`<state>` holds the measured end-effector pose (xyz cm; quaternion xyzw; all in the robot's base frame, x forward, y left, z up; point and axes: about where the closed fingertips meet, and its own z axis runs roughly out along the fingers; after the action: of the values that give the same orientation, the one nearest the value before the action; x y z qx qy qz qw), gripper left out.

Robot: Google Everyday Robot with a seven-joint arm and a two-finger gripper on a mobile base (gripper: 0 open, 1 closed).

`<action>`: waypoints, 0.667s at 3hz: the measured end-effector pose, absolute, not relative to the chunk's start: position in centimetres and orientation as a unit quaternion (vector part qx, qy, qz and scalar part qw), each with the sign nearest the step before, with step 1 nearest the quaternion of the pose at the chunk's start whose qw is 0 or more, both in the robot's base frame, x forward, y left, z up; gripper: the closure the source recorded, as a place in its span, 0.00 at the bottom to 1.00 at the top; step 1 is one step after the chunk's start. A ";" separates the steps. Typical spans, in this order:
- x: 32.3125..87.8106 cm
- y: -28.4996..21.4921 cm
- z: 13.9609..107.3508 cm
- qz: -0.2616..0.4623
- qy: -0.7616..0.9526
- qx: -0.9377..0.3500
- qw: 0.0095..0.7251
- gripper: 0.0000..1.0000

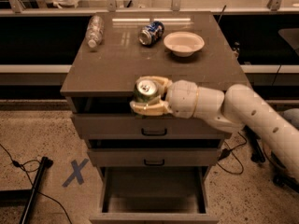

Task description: Place green can into bottom drawer

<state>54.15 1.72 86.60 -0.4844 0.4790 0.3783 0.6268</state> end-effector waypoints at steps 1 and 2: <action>52.4 2.0 83.3 0.405 0.447 -0.509 0.615 1.00; 51.9 2.1 83.2 0.410 0.441 -0.513 0.611 1.00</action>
Offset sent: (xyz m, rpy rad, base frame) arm -0.0157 0.0028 -0.0296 0.0111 -0.0214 0.0858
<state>51.90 2.10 83.24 -0.5130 0.4414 0.4104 0.6111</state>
